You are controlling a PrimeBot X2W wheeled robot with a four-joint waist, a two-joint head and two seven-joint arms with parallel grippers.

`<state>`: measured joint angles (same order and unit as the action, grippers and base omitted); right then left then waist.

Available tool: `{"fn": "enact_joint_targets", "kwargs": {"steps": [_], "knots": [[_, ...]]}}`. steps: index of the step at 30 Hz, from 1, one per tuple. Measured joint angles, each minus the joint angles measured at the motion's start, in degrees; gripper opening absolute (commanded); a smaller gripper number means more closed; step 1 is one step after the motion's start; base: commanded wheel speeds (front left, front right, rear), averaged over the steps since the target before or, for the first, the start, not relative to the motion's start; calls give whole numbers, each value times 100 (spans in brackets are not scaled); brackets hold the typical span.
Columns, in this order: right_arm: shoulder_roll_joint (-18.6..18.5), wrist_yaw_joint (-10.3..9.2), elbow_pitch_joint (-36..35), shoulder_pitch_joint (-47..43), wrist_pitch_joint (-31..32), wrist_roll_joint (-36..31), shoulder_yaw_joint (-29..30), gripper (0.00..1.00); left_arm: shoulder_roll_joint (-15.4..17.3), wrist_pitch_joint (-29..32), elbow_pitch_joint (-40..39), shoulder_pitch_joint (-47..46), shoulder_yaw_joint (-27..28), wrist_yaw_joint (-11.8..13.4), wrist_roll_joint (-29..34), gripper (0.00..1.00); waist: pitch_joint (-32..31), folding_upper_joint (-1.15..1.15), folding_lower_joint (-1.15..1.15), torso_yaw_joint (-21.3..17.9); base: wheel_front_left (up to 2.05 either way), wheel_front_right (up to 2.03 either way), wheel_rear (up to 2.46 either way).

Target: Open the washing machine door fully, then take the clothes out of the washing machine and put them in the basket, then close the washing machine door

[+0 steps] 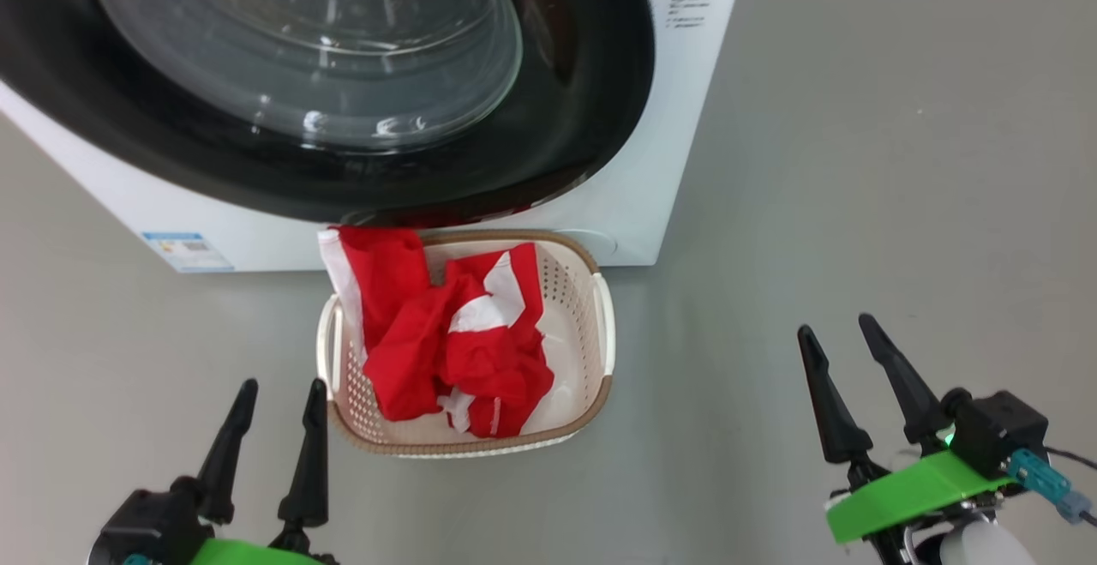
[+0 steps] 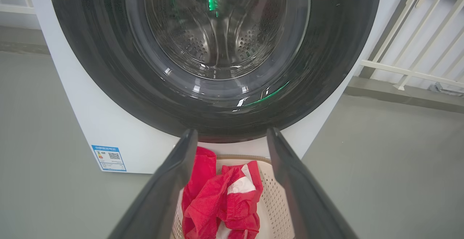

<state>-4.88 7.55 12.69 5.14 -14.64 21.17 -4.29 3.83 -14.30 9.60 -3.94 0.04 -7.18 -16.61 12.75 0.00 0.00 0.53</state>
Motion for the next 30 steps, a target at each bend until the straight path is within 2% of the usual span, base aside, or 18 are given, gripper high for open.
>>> {"fn": "enact_joint_targets", "kwargs": {"steps": [17,29,30], "knots": [[92,0,-167,-840,0,-1,375,100,41,0,-183,602,229,0,-3,100,-410,0,0,-409,0,0,0],[107,0,-204,-1092,0,-1,526,100,38,0,-215,762,270,0,-73,100,-530,0,0,-460,0,0,0],[108,0,-204,-1092,0,-1,524,0,40,1,-211,762,244,0,-100,0,-535,0,0,-448,0,0,0]]}}
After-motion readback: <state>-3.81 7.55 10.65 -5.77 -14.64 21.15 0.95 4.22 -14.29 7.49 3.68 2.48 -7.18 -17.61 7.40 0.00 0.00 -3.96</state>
